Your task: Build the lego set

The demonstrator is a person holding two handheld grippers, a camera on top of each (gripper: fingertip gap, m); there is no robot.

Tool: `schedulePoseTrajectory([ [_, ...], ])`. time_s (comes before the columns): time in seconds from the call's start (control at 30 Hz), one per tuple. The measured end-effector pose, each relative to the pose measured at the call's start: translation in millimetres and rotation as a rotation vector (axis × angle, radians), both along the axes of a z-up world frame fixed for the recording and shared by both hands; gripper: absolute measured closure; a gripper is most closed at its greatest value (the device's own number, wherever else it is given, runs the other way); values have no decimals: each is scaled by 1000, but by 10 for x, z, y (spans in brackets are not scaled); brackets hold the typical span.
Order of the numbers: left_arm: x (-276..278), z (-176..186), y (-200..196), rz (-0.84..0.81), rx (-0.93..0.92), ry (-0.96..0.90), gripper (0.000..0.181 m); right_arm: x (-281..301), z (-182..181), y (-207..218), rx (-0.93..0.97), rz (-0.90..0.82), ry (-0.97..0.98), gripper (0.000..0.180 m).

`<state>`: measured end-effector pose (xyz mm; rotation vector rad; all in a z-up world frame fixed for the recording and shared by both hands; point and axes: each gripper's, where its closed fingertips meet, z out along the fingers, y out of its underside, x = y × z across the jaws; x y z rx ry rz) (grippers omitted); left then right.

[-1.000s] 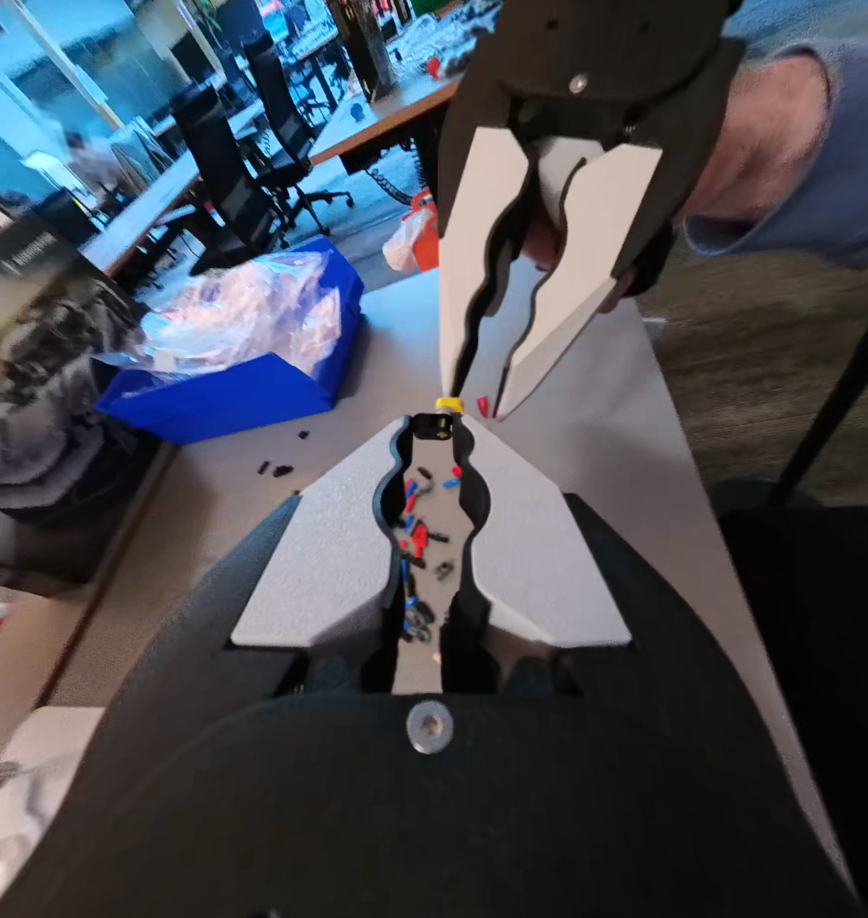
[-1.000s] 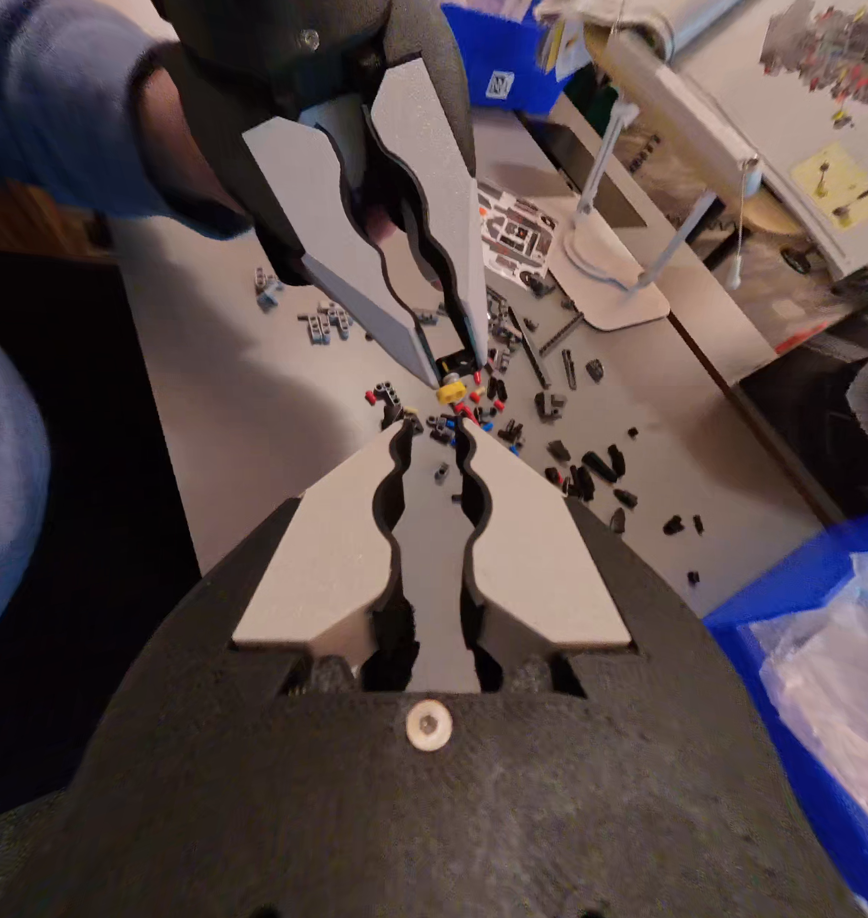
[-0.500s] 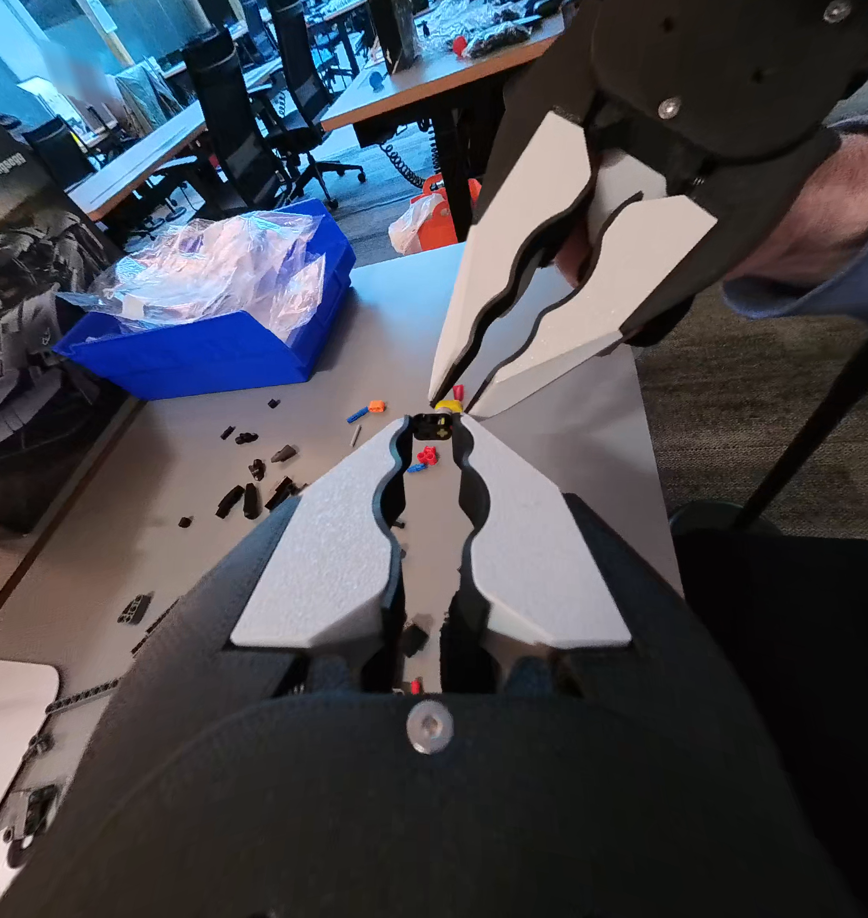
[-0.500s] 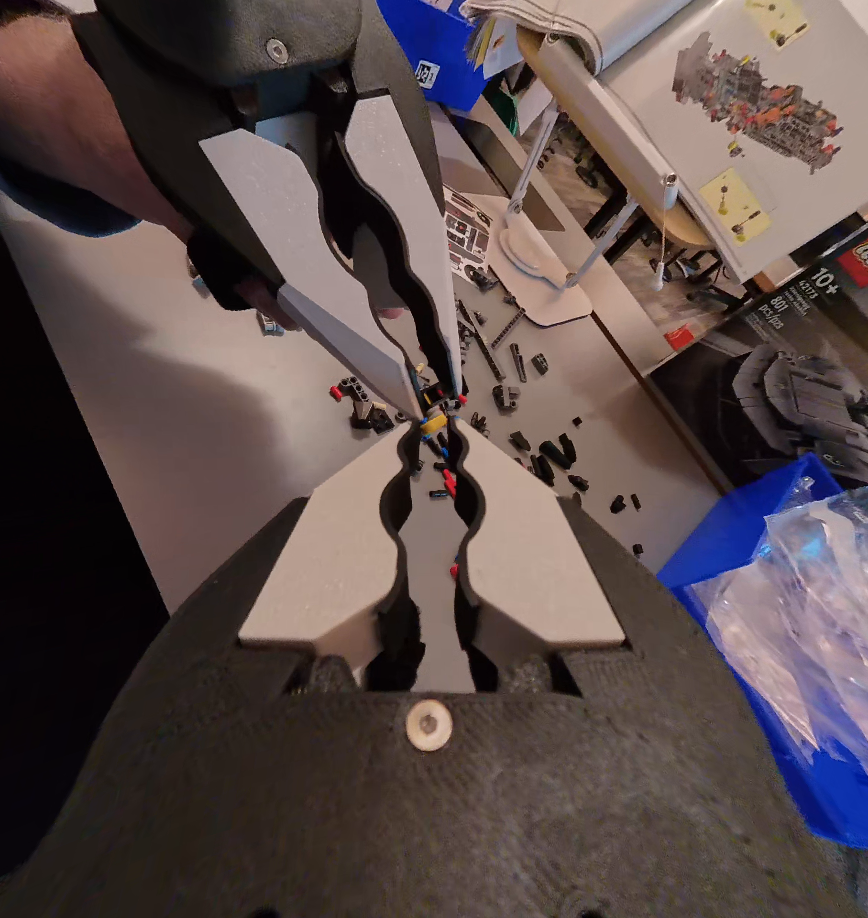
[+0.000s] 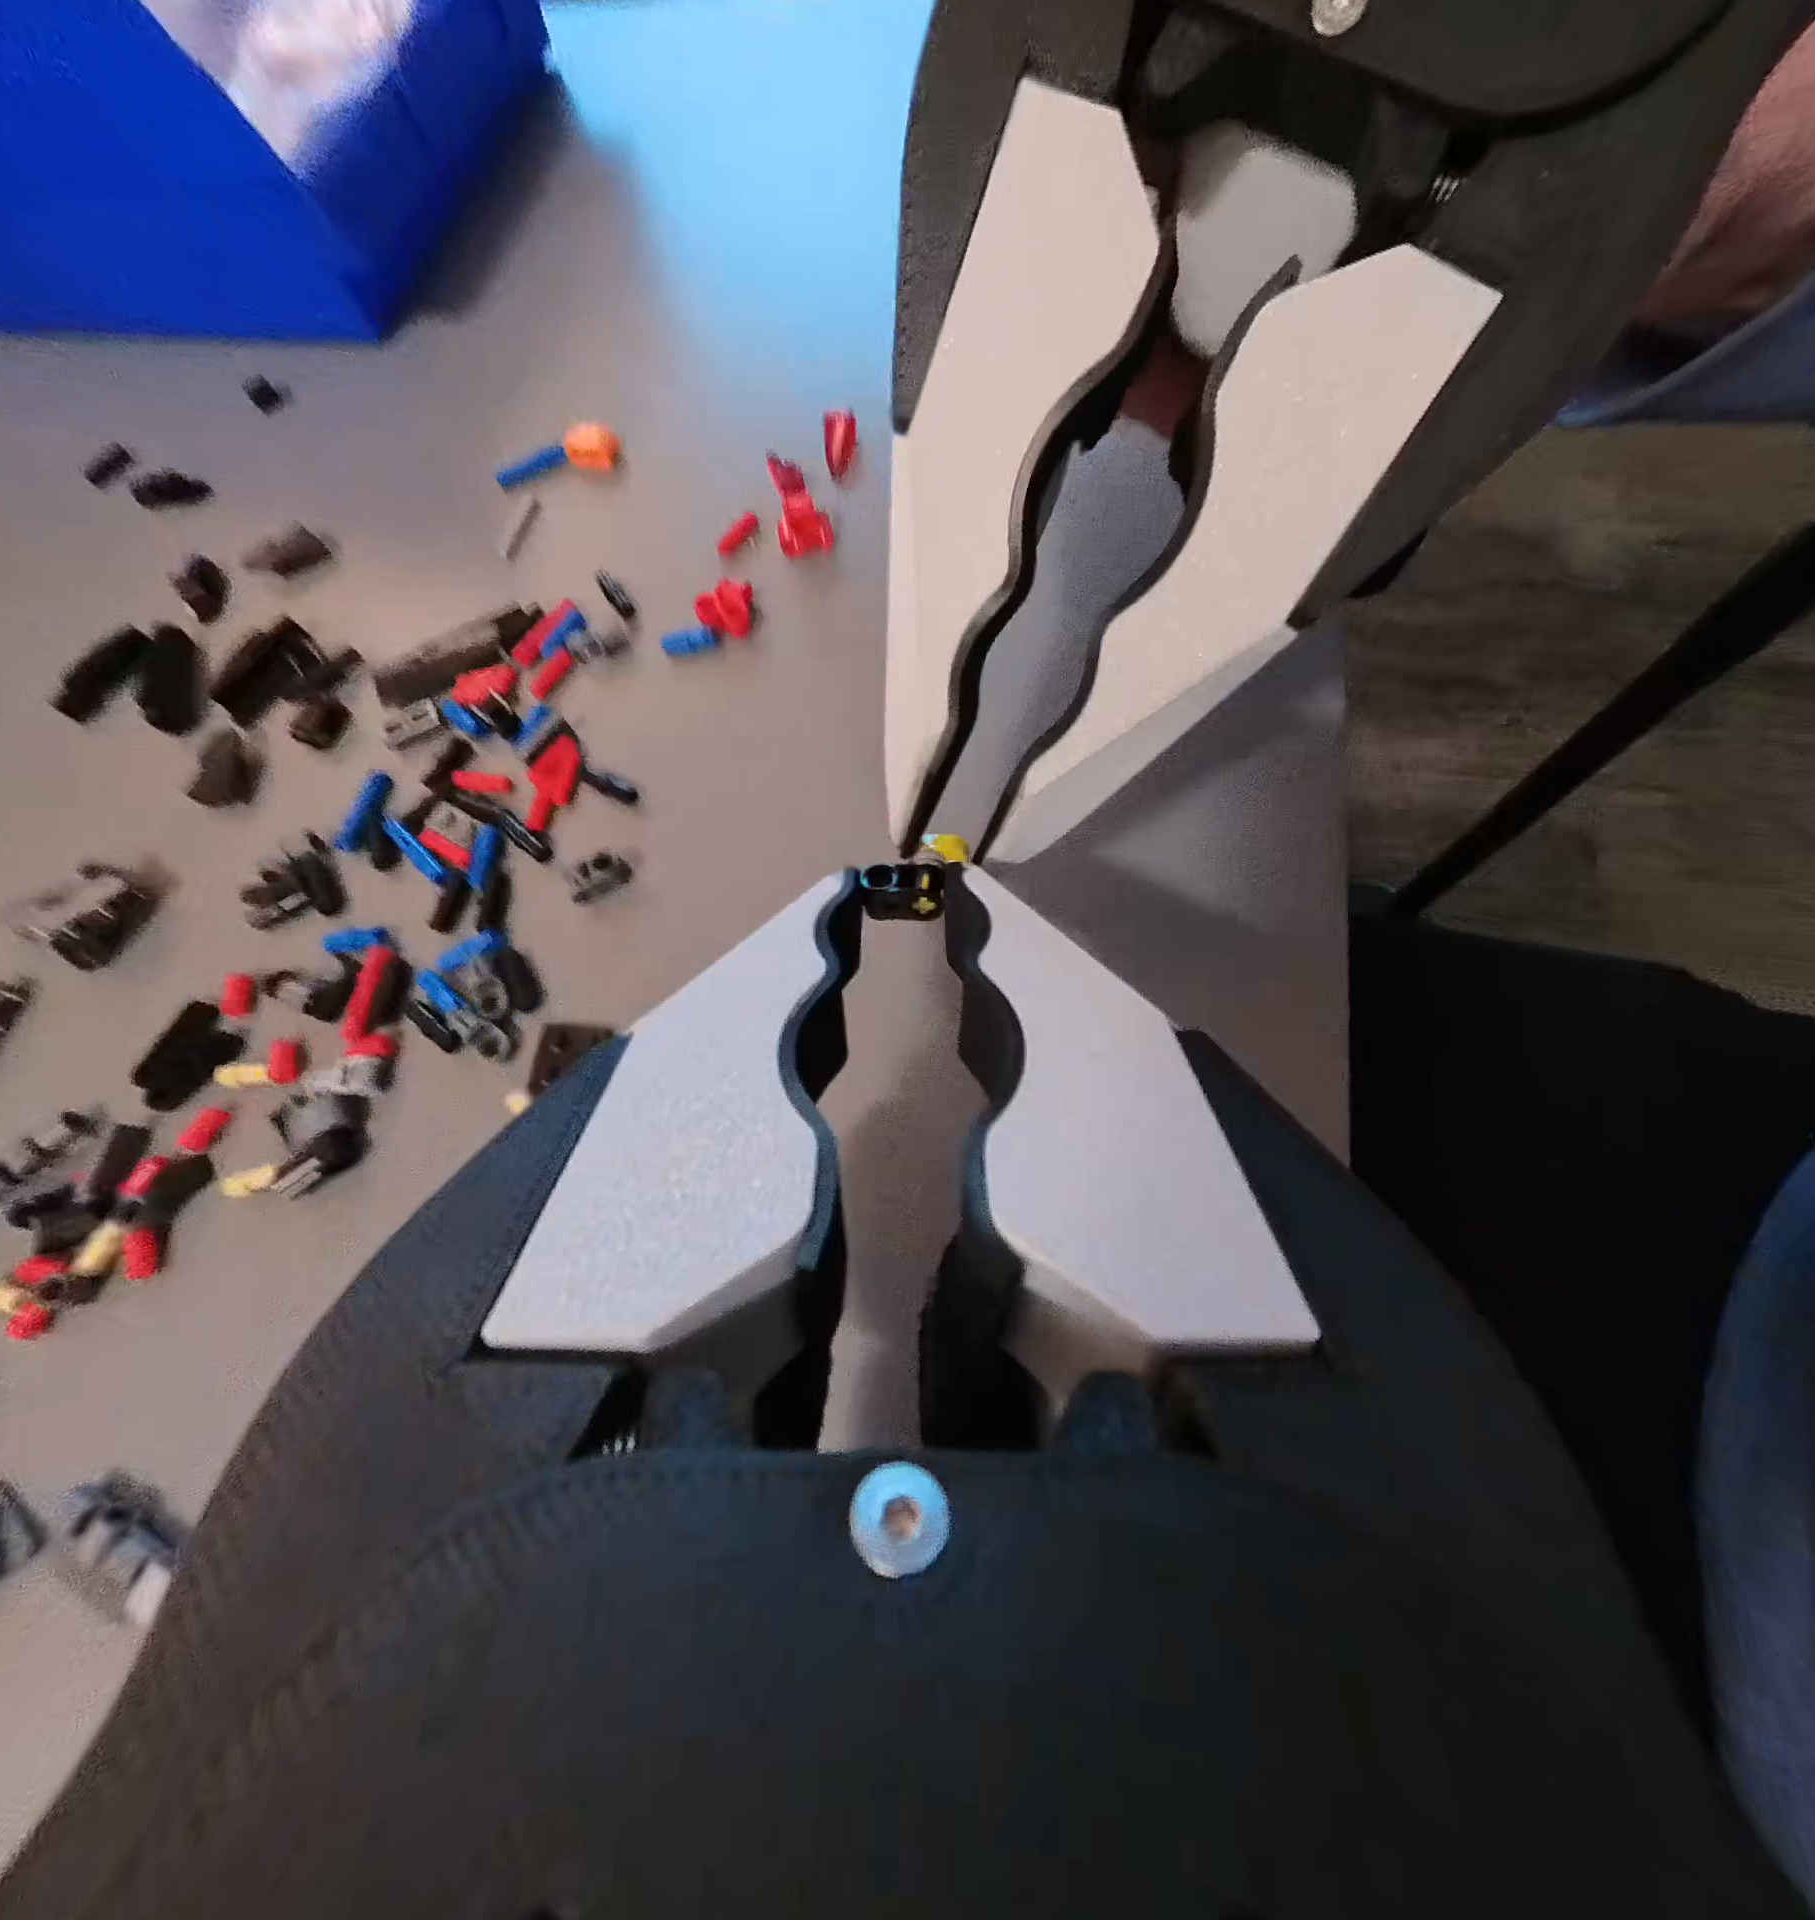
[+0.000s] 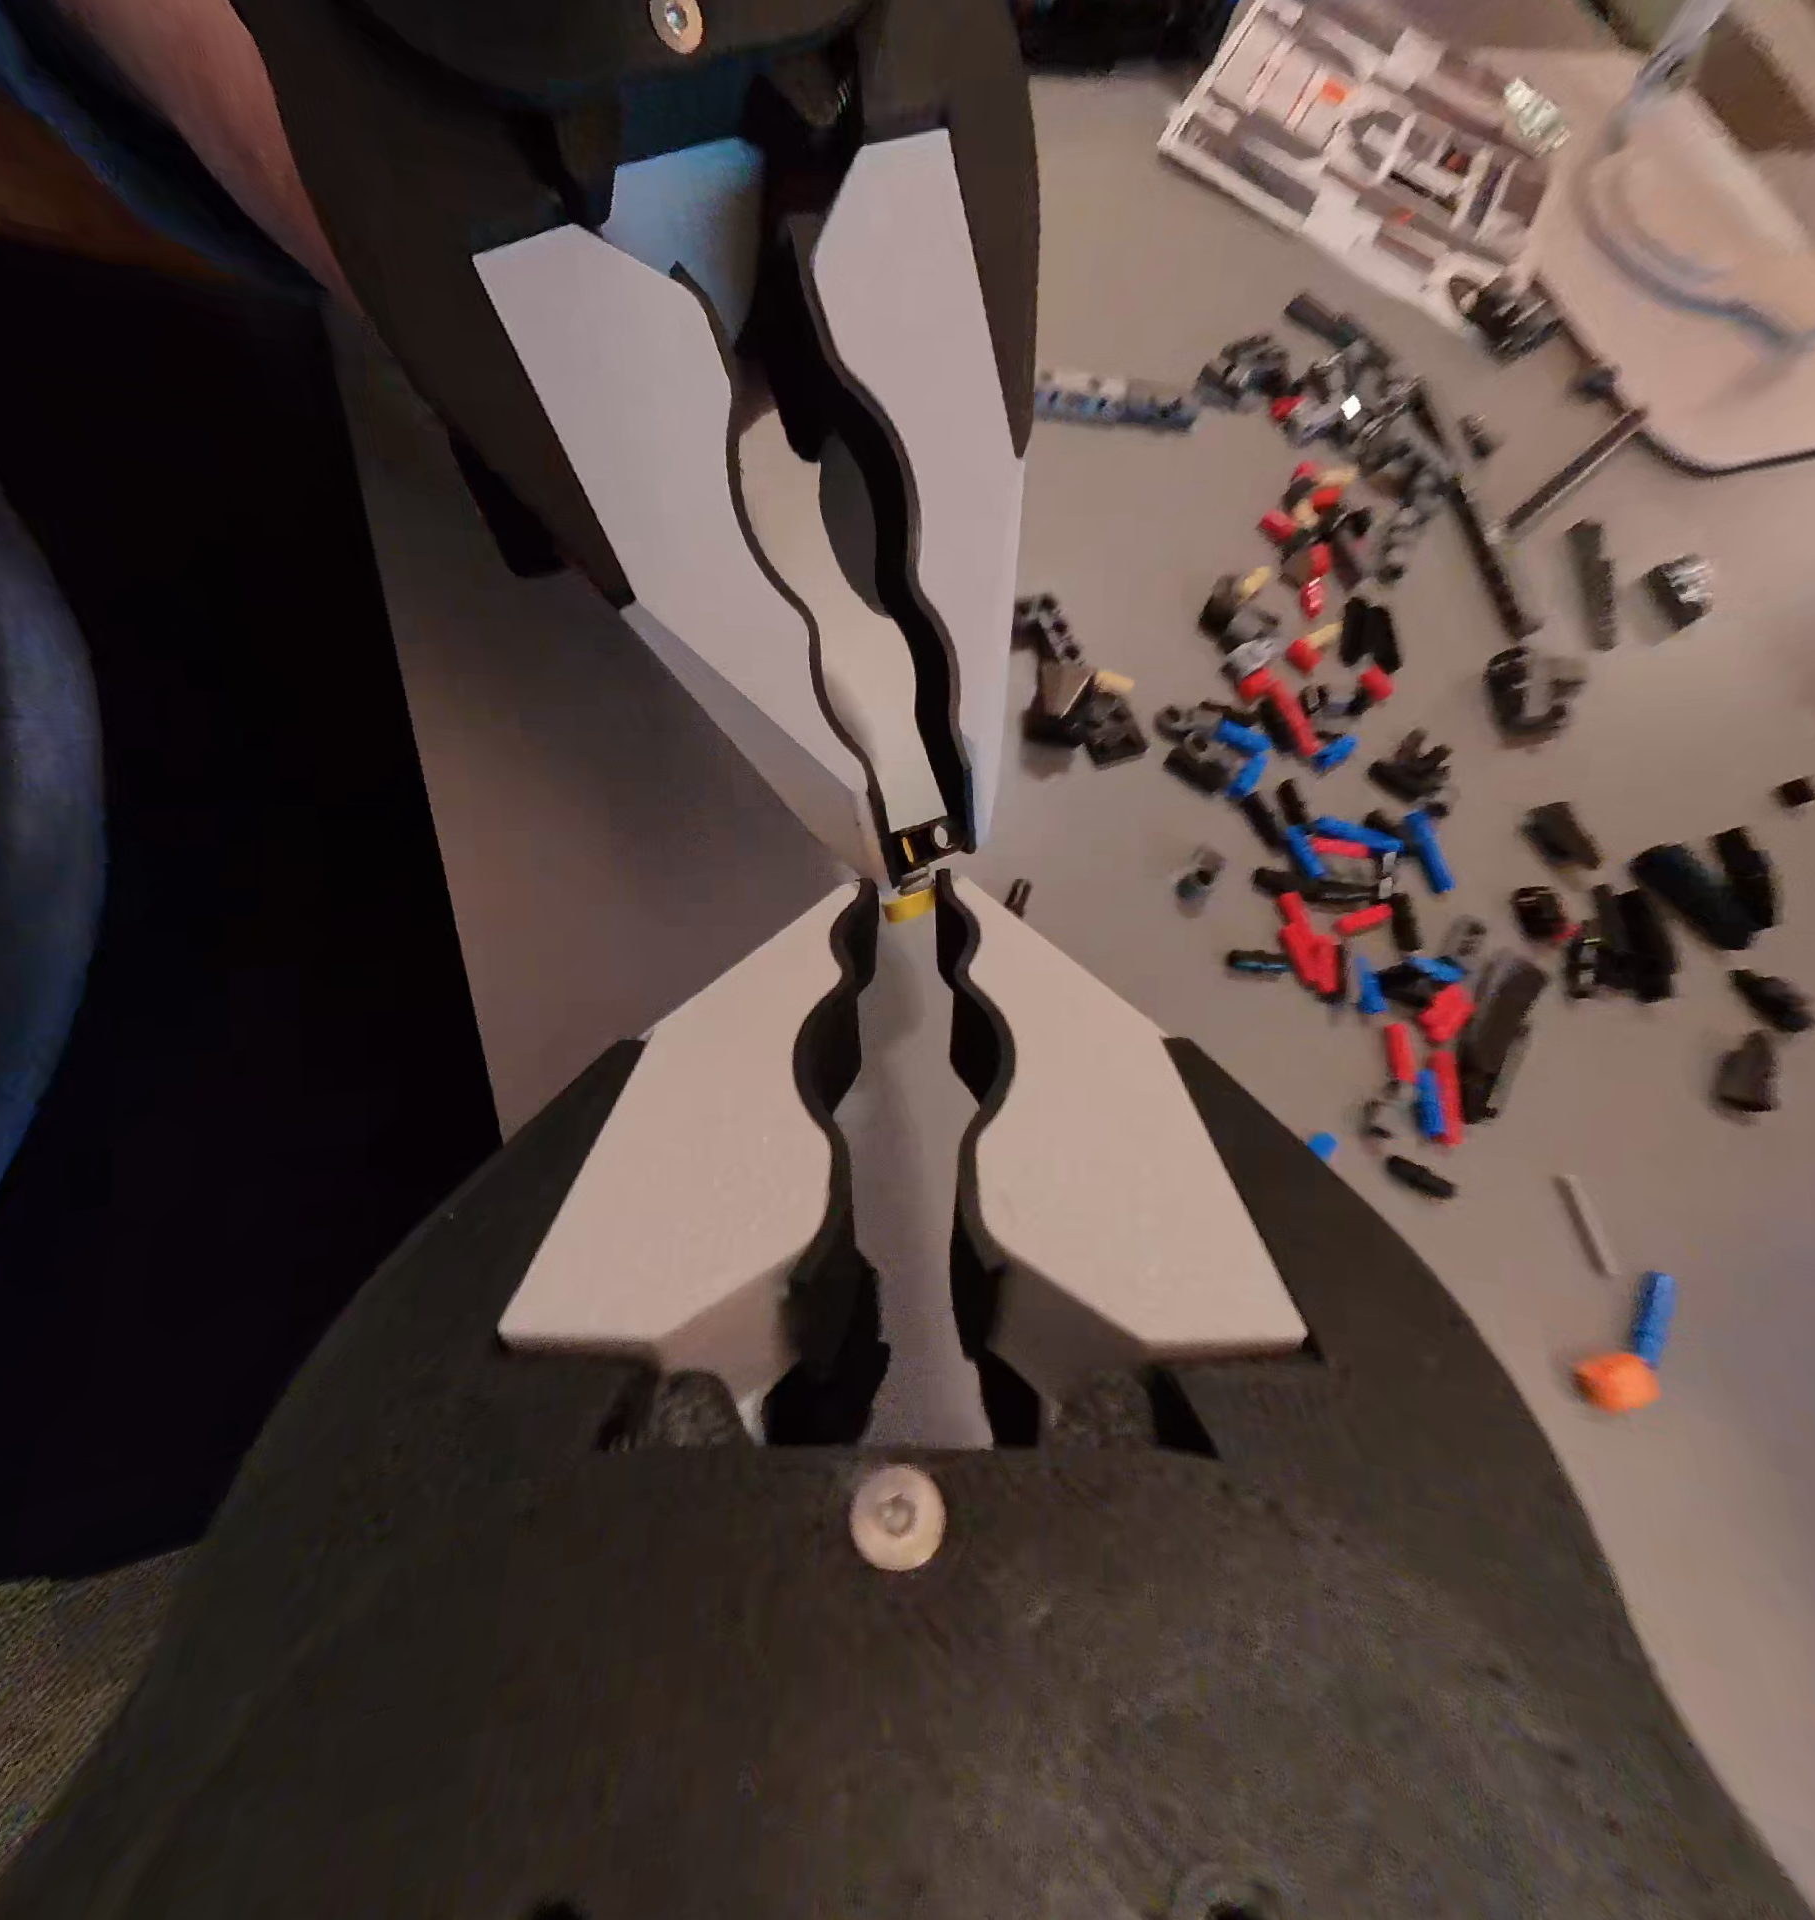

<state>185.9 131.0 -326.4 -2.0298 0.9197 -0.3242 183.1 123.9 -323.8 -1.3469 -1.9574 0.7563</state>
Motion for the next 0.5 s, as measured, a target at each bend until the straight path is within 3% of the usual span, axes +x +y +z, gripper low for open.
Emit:
schedulePoseTrajectory([
  [0.2, 3, -328, -60, 8, -103, 78, 166, 16, -329, -53, -19, 27, -100, 172],
  [0.5, -47, -348, -79, 11, -96, 103, 163, -11, -343, -24, 0, 43, -152, 162],
])
